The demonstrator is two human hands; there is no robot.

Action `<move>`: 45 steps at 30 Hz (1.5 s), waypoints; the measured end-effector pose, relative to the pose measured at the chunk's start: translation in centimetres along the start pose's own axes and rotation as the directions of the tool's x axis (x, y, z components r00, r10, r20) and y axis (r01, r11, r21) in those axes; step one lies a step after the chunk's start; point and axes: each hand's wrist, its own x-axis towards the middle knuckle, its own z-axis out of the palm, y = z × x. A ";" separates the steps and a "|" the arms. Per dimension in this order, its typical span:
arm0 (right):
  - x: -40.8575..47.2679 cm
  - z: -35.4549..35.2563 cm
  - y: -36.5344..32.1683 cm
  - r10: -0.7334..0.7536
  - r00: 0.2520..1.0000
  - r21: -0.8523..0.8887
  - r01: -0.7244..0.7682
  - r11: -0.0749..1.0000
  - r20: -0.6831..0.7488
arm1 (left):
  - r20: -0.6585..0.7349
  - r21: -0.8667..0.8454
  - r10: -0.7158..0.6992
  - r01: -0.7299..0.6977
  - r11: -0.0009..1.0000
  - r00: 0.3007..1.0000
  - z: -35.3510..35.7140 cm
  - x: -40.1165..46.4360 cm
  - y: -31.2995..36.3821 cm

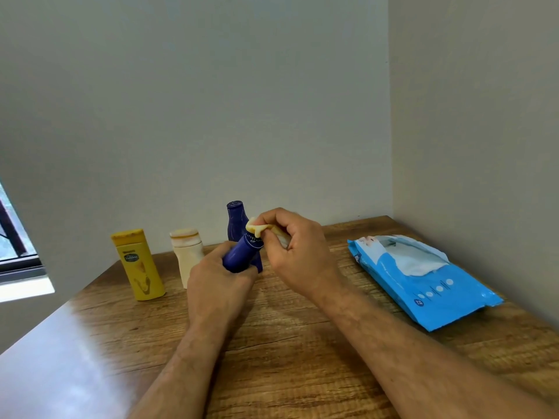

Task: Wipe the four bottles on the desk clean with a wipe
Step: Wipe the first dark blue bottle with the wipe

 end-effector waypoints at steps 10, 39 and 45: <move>0.0 -0.3 -0.1 0.005 1.000 -0.014 -0.005 1.000 0.017 | -0.036 -0.004 -0.032 0.032 0.999 0.999 0.0 0.3 -0.1; 0.0 0.4 -0.4 0.011 1.000 0.035 -0.010 0.999 -0.029 | -0.048 0.037 -0.054 0.056 0.998 0.997 -0.1 0.3 0.1; 0.1 0.4 -0.2 0.067 0.997 -0.016 -0.067 0.998 -0.035 | -0.041 0.054 -0.029 0.031 0.998 0.999 -0.1 0.2 0.1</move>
